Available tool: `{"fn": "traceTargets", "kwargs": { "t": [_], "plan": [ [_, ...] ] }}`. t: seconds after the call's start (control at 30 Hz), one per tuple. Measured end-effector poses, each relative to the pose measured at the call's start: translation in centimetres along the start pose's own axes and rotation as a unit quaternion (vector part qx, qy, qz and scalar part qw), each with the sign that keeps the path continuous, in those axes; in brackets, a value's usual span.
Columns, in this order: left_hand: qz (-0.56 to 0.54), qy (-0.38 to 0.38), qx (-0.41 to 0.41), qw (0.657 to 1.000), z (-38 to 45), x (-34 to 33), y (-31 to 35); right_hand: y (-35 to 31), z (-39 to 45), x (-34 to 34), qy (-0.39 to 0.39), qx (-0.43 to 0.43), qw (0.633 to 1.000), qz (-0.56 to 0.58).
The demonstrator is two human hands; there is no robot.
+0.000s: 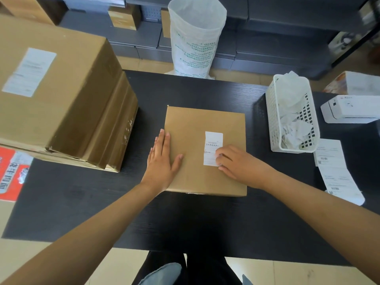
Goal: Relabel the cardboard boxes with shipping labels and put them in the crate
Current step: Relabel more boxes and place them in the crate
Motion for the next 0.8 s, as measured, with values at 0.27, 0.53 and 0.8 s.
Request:
{"fn": "traceTargets", "kwargs": {
  "t": [0.27,0.53,0.8],
  "plan": [
    [0.024,-0.004,-0.02,1.0,0.1,0.1,0.1,0.0,0.7,-0.5,0.006,-0.006,1.0,-0.016],
    [0.051,0.003,-0.008,0.999,0.2,0.1,0.5,2.0,2.1,-1.0,-0.034,-0.164,0.968,0.188],
    [0.056,-0.004,-0.016,0.998,0.2,0.4,1.1,2.1,1.1,-0.3,-0.059,-0.144,0.962,0.226]
  ]
}}
Point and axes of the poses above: each hand's wrist, its own z-axis towards the middle knuckle, its own x-axis out of the back of the hand, y = z × x, the point moved 4 cm from there along z, towards the middle knuckle, and after that the axes turned 1 degree about -y, right-handed, at the moved point
